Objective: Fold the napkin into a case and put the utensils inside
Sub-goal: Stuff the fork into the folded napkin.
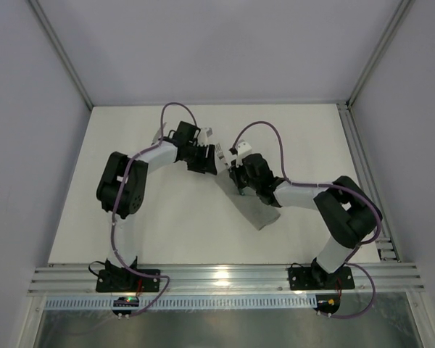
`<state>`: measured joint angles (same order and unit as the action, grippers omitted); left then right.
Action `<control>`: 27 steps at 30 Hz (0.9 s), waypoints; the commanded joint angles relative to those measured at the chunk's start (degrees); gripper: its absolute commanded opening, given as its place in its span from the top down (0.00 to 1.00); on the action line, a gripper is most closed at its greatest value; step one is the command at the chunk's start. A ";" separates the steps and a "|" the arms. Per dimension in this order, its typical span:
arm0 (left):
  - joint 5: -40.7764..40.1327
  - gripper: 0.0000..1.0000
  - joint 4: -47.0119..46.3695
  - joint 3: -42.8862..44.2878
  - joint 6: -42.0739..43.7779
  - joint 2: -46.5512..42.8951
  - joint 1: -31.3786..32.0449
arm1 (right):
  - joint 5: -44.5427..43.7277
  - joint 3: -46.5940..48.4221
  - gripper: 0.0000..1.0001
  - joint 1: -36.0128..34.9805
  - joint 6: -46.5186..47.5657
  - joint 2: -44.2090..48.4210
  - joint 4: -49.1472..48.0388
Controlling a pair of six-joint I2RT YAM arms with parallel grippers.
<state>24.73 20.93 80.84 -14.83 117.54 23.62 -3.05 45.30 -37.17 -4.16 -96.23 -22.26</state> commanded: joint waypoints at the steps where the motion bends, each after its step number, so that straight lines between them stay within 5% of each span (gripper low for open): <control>1: 1.28 0.40 -3.70 0.98 -2.13 1.55 0.73 | -1.78 0.58 0.97 -0.10 1.00 3.32 -2.44; 5: 4.36 0.35 -4.32 2.04 -2.48 2.87 0.91 | -2.49 1.28 0.97 -0.10 1.44 4.29 2.74; 10: 7.44 0.42 -2.56 1.44 -1.78 3.14 0.91 | -4.07 1.54 0.97 -0.10 0.74 5.35 7.31; 27: 8.05 0.38 -2.21 -2.71 4.02 -3.27 -0.14 | -3.90 3.39 0.97 -0.10 -0.94 2.01 10.31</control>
<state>33.21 17.06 78.65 -13.28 117.73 24.23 -6.26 46.00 -37.17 -4.71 -93.71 -10.98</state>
